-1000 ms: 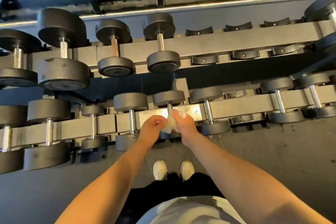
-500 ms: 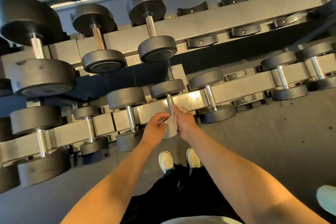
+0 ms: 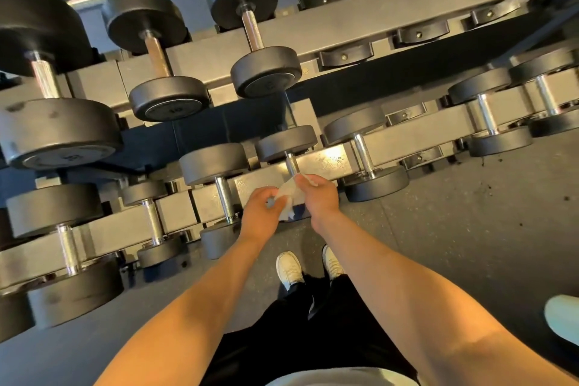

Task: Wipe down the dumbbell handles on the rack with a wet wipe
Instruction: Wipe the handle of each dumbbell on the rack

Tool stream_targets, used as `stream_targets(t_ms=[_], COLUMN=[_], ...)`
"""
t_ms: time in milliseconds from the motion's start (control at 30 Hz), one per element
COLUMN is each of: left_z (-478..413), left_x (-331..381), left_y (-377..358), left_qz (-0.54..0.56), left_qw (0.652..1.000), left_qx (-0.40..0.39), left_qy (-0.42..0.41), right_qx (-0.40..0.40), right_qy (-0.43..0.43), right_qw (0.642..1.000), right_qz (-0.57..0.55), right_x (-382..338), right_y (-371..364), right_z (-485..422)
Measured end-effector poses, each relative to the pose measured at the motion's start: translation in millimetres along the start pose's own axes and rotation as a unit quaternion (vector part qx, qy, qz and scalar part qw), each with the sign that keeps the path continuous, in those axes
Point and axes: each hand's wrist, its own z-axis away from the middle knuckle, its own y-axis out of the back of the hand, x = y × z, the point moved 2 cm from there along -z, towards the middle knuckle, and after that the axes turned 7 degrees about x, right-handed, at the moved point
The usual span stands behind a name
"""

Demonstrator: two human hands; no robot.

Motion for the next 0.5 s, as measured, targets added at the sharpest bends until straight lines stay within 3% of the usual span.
stream_targets(t_ms=[100, 233, 500], left_z=[-2, -4, -6], left_x=[4, 9, 22], left_y=[12, 22, 35], left_qz=[0.013, -0.019, -0.058], left_qw=[0.999, 0.997, 0.996], left_qx=[0.047, 0.07, 0.053], left_qy=[0.002, -0.002, 0.044], right_qx=[0.039, 0.029, 0.024], right_qy=[0.058, 0.149, 0.231], right_qw=[0.997, 0.986, 0.958], right_qz=[0.017, 0.066, 0.166], right_x=[-6, -9, -23], right_y=[6, 8, 12], right_z=[3, 7, 16])
